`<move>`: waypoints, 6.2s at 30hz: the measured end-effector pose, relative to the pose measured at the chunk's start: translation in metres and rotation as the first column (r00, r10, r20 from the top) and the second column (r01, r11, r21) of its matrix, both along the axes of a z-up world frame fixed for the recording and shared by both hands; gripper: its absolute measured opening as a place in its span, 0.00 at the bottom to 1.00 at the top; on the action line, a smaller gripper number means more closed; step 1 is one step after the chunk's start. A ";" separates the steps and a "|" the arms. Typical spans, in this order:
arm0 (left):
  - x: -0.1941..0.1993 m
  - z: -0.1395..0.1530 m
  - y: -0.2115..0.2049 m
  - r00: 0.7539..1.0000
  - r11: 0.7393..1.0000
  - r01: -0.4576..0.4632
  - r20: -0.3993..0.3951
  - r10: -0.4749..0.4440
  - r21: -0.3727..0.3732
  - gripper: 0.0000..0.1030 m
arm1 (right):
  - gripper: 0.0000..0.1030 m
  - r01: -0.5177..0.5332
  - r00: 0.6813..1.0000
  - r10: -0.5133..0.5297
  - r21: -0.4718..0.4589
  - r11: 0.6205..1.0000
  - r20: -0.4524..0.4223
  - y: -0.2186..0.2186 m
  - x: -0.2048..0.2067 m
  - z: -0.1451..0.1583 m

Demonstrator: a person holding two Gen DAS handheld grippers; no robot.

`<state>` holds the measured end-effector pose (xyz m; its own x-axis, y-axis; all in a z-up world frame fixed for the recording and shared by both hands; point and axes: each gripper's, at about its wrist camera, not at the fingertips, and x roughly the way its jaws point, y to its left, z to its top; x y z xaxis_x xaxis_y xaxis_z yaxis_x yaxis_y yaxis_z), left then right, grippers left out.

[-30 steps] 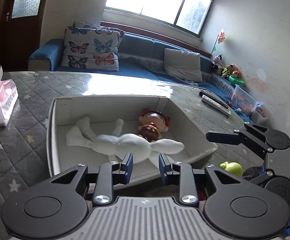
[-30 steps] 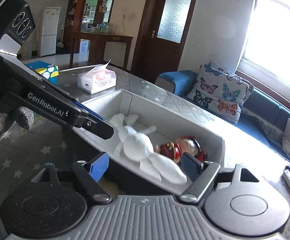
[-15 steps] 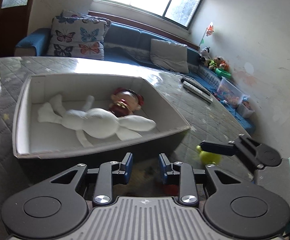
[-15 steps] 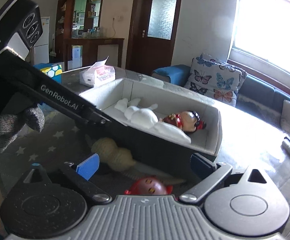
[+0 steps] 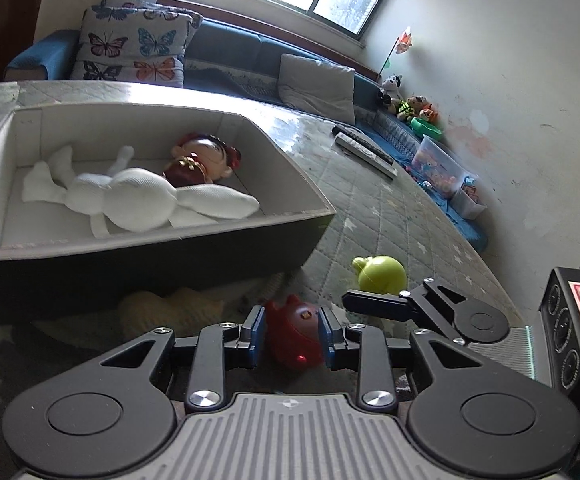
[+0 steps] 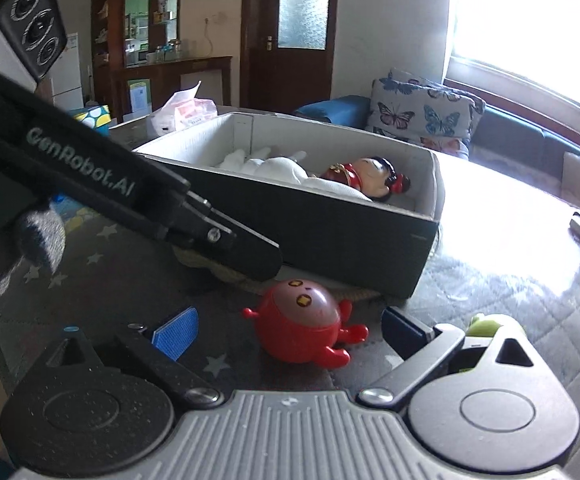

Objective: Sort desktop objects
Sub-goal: 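Lower the left tool onto the red octopus toy and grasp it, then close the left tool firmly on the red octopus toy's head, then lift the red octopus with the left tool and carry it over the box, then lower the red octopus into the box and open the left tool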

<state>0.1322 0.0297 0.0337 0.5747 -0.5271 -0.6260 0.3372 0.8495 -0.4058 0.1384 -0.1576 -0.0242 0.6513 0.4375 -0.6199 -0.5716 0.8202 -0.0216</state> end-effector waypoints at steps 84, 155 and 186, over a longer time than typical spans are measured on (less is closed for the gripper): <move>0.027 -0.020 -0.015 0.985 0.998 0.012 -0.171 -0.023 -0.066 0.47 | 0.88 0.041 0.997 -0.036 0.067 0.997 -0.075 -0.002 0.013 -0.017; 0.146 0.003 0.032 0.984 0.990 -0.067 -0.172 0.045 -0.125 0.47 | 0.71 -0.067 0.992 0.059 -0.064 0.996 -0.108 0.043 0.145 0.024; 0.145 0.000 0.029 0.980 0.993 -0.091 -0.184 0.076 -0.073 0.47 | 0.71 -0.065 0.989 0.055 -0.072 0.995 -0.136 0.050 0.150 0.027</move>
<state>0.2769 0.0592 0.0337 0.5002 -0.5346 -0.6812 0.1811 0.8339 -0.5214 0.2883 -0.1079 0.0029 0.5346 0.4216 -0.7324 -0.6217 0.7832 -0.0029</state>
